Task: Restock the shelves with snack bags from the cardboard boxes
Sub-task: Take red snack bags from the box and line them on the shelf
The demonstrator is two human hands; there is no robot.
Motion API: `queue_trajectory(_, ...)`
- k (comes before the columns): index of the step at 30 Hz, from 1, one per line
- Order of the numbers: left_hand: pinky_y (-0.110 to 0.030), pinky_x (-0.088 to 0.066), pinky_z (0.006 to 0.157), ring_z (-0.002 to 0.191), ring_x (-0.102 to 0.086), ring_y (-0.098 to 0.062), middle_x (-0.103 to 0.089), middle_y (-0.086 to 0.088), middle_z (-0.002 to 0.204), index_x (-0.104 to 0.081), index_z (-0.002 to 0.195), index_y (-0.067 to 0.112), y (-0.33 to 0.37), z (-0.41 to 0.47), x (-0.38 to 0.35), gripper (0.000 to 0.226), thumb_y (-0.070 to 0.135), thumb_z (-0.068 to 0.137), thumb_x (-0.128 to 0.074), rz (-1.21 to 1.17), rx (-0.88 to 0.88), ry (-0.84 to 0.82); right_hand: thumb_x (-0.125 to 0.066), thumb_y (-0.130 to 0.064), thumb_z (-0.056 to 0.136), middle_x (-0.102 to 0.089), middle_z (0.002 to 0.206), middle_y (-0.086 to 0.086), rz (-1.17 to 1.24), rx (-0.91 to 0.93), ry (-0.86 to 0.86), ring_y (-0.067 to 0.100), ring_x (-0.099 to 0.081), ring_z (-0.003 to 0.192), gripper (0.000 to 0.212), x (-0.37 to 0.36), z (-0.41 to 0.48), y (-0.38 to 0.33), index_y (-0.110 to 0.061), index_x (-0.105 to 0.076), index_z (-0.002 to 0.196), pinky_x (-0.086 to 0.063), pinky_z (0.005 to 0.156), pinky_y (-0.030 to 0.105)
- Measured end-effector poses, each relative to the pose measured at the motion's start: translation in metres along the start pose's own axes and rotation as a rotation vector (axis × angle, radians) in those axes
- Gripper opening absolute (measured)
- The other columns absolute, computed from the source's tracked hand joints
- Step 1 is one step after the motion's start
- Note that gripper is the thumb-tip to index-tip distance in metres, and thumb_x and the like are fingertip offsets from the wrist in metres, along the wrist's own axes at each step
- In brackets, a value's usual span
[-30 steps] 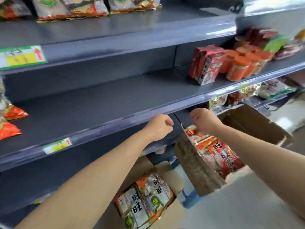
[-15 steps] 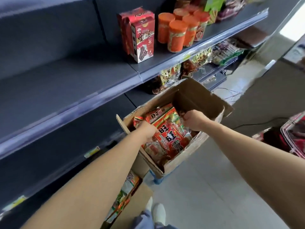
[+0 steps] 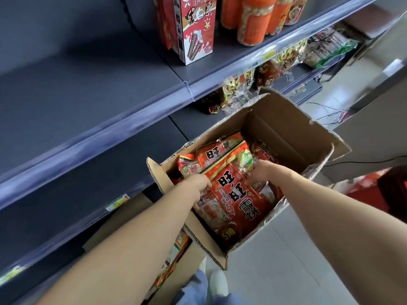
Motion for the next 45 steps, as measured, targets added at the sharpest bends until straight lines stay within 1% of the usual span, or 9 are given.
queue_trajectory(8,-0.058,-0.041,0.102,0.130,-0.042,-0.040,-0.042,-0.020,0.141,-0.040,0.133,0.005,0.003,0.010,-0.002,0.049,0.004,0.088,-0.060,0.021,-0.014,0.057,-0.076,-0.023,0.080,-0.064,0.119,0.007,0.306,0.017,0.029,0.027,-0.061,0.108,0.046,0.010,0.013,0.020,-0.011,-0.060,0.121,-0.048,0.099,0.042)
queue_trajectory(13,-0.045,-0.045,0.093,0.124,-0.047,-0.033,-0.046,-0.015,0.137,-0.033,0.141,0.009,0.007,0.000,-0.004,0.068,0.006,0.082,-0.066,-0.131,-0.087,0.091,-0.050,-0.039,0.097,-0.052,0.091,-0.002,0.238,0.080,0.168,0.009,-0.048,0.066,0.018,0.035,-0.001,0.028,-0.021,-0.053,0.098,-0.040,0.057,0.024)
queue_trajectory(18,-0.042,-0.051,0.090,0.105,-0.060,-0.031,-0.059,-0.013,0.120,-0.041,0.135,0.009,0.004,0.053,-0.002,0.090,0.018,0.050,-0.071,-0.223,-0.109,0.240,-0.049,-0.027,0.099,-0.065,0.097,0.006,0.534,0.043,0.320,0.015,-0.063,0.067,0.025,0.058,-0.019,0.040,-0.011,-0.060,0.115,-0.050,0.055,0.027)
queue_trajectory(20,-0.036,-0.046,0.090,0.110,-0.056,-0.029,-0.056,-0.012,0.126,-0.044,0.134,0.006,0.007,0.020,-0.007,0.071,0.016,0.070,-0.073,-0.192,-0.131,0.191,-0.049,-0.025,0.099,-0.063,0.093,0.003,0.655,0.047,0.353,0.009,-0.058,0.061,0.025,0.062,-0.021,0.046,-0.011,-0.059,0.117,-0.043,0.049,0.022)
queue_trajectory(24,-0.039,-0.040,0.098,0.124,-0.048,-0.030,-0.051,-0.013,0.134,-0.041,0.137,0.004,0.005,0.018,-0.016,0.052,0.012,0.090,-0.061,-0.189,-0.120,0.189,-0.049,-0.027,0.099,-0.065,0.095,0.001,0.758,0.059,0.377,0.012,-0.063,0.069,0.024,0.062,-0.015,0.049,-0.014,-0.058,0.116,-0.046,0.054,0.024)
queue_trajectory(28,-0.047,-0.051,0.091,0.109,-0.059,-0.033,-0.057,-0.012,0.123,-0.041,0.135,0.014,-0.001,0.096,-0.009,0.088,0.030,0.057,-0.076,-0.196,-0.110,0.270,-0.048,-0.027,0.099,-0.068,0.106,0.005,0.791,0.054,0.434,0.020,-0.067,0.087,0.023,0.059,-0.001,0.050,-0.015,-0.059,0.114,-0.056,0.074,0.035)
queue_trajectory(34,-0.030,-0.051,0.060,0.083,-0.066,-0.025,-0.068,-0.011,0.104,-0.057,0.113,0.004,0.002,0.059,0.000,0.037,0.015,0.080,-0.069,-0.231,-0.131,0.262,-0.048,-0.028,0.098,-0.067,0.110,0.006,0.816,0.023,0.444,0.023,-0.067,0.097,0.022,0.053,0.014,0.052,-0.016,-0.059,0.113,-0.055,0.086,0.037)
queue_trajectory(39,-0.042,-0.054,0.086,0.105,-0.059,-0.030,-0.055,-0.011,0.121,-0.047,0.128,0.008,0.003,0.058,-0.013,0.067,0.024,0.068,-0.073,-0.203,-0.103,0.314,-0.049,-0.029,0.098,-0.068,0.108,0.006,0.846,0.007,0.443,0.022,-0.067,0.092,0.024,0.050,0.013,0.054,-0.014,-0.058,0.115,-0.055,0.082,0.036)
queue_trajectory(45,-0.046,-0.040,0.103,0.126,-0.048,-0.030,-0.050,-0.012,0.136,-0.049,0.129,0.008,0.007,0.015,-0.036,0.039,0.006,0.090,-0.056,-0.222,-0.158,0.058,-0.049,-0.026,0.099,-0.067,0.099,0.005,0.920,0.053,0.376,0.015,-0.065,0.071,0.021,0.058,-0.012,0.053,-0.015,-0.056,0.115,-0.049,0.053,0.024)
Point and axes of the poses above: each hand's wrist, its own z-axis towards the middle knuckle, its own x-axis out of the back of the hand, y = z × x, the point moved 1 cm from there along z, towards the middle knuckle
